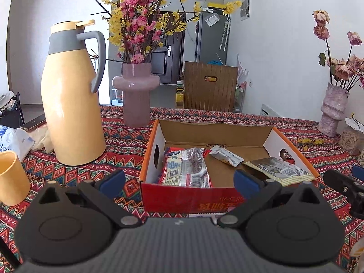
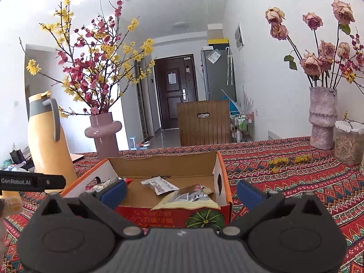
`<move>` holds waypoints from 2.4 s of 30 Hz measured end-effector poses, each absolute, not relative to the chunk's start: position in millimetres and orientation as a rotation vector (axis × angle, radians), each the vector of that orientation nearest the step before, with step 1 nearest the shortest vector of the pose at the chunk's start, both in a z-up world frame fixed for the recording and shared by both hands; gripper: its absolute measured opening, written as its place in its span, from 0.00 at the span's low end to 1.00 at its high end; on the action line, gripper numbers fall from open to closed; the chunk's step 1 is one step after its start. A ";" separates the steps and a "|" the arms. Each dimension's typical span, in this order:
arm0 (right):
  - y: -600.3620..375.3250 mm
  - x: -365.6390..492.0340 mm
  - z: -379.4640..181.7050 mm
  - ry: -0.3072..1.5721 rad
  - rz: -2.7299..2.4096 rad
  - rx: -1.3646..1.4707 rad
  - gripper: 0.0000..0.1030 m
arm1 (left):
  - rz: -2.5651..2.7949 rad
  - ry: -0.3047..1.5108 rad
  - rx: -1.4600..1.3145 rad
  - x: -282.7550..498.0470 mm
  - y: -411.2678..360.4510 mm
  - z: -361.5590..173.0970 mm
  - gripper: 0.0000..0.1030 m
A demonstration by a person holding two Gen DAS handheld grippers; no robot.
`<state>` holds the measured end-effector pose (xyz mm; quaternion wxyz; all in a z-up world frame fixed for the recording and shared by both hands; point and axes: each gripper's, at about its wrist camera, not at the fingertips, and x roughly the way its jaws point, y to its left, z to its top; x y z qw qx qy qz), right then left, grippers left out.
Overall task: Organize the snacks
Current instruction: 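Withdraw both tools from the box back over the snack pile, then grasp the yellow-green bar with the right tool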
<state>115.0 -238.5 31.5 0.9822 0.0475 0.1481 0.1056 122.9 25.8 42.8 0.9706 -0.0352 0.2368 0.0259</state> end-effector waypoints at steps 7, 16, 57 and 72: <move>-241.2 100.9 19.3 0.339 0.212 0.084 1.00 | 0.055 0.512 -0.069 110.9 34.5 28.2 1.00; -247.6 86.2 -2.0 0.417 0.187 0.078 1.00 | 0.059 0.552 -0.058 99.2 42.7 8.3 1.00; -207.7 94.8 -34.8 0.619 0.279 -0.245 1.00 | 0.028 0.558 -0.093 87.5 55.6 -28.8 1.00; -207.0 117.9 -34.4 0.604 0.304 -0.281 0.93 | 0.025 0.563 -0.097 88.2 55.6 -29.7 1.00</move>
